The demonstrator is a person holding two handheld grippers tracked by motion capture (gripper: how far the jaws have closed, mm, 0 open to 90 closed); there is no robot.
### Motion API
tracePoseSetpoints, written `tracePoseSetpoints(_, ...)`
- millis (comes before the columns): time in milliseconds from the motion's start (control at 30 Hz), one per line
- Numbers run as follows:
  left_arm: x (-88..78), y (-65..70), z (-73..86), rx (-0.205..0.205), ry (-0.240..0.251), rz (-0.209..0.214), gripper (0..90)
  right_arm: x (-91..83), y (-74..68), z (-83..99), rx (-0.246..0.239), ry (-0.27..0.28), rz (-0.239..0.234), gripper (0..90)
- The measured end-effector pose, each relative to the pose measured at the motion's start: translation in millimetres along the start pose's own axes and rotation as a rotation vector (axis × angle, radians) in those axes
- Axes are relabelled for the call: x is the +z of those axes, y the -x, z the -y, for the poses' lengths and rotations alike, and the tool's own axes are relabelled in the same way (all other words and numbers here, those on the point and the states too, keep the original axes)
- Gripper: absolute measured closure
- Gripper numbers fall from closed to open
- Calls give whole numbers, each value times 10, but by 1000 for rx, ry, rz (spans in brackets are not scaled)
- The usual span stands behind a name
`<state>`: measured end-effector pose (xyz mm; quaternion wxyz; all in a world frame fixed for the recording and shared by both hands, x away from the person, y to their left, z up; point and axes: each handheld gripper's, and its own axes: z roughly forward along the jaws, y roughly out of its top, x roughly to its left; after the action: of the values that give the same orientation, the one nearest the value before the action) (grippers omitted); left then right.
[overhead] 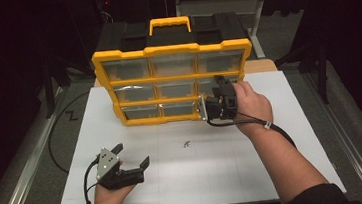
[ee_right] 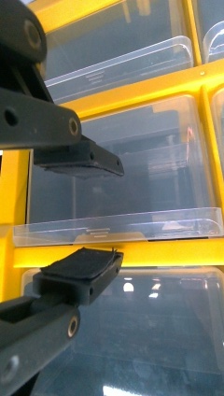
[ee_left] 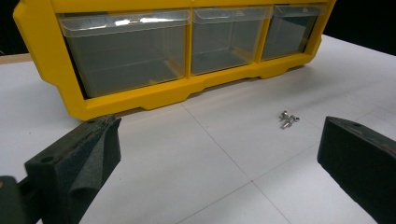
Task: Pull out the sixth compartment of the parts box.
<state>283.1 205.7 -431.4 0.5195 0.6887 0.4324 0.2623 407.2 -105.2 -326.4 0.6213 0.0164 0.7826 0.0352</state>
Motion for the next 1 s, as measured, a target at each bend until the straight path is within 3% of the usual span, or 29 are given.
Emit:
tracePoseSetpoints(300,7,-3,2,-1,-2,8,3,8,-8,-14,-6,-14,9,611)
tracePoseSetpoints(433,6,-3,2,1,-4,8,3,13,-16,-22,-30,-14,29,633)
tracePoseSetpoints(567,2,-4,1,1,-3,1,3,9,-44,-30,-17,-35,25,643)
tracePoseSetpoints(733,-1,-5,0,2,-4,1,3,23,-72,-53,-70,-42,61,664)
tracePoseSetpoints(1000,0,0,1,0,-2,1,3,27,-86,-74,-79,-57,85,716)
